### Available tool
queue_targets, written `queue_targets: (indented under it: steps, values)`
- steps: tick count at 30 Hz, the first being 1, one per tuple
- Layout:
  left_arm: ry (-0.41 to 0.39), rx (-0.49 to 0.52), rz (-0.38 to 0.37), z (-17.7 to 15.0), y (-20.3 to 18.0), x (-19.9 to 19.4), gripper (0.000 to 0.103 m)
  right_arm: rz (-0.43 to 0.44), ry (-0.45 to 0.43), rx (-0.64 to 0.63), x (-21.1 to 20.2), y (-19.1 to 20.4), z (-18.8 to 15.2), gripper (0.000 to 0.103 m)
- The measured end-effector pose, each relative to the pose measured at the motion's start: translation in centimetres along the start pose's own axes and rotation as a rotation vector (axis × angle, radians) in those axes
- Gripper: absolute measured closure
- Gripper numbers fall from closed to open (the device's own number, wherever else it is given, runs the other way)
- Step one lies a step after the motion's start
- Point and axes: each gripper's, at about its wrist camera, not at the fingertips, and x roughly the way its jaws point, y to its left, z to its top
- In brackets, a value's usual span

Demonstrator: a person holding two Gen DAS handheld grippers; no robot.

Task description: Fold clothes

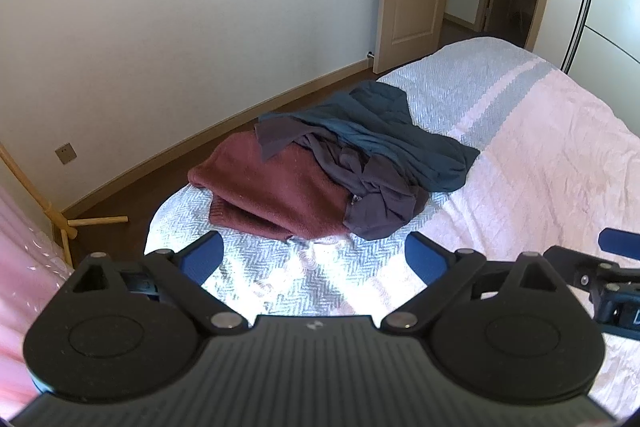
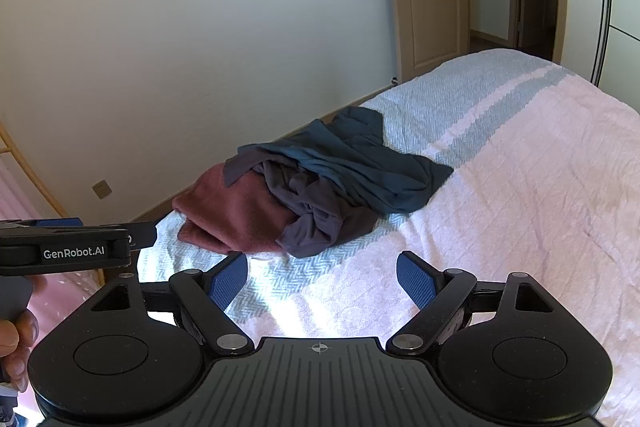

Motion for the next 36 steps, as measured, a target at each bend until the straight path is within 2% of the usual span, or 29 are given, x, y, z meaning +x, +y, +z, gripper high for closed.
queue_targets:
  steps: [13,36]
  values:
    - [0.024,0.001,-0.013,-0.2,-0.1,0.7,0.007,0.012,0.005,-0.008,0.3,0.0,0.1,0.018]
    - [0.031,0.013,0.025,-0.4,-1.6,0.4,0.007,0.049,0.013,-0.004,0.9,-1.9,0.8,0.018]
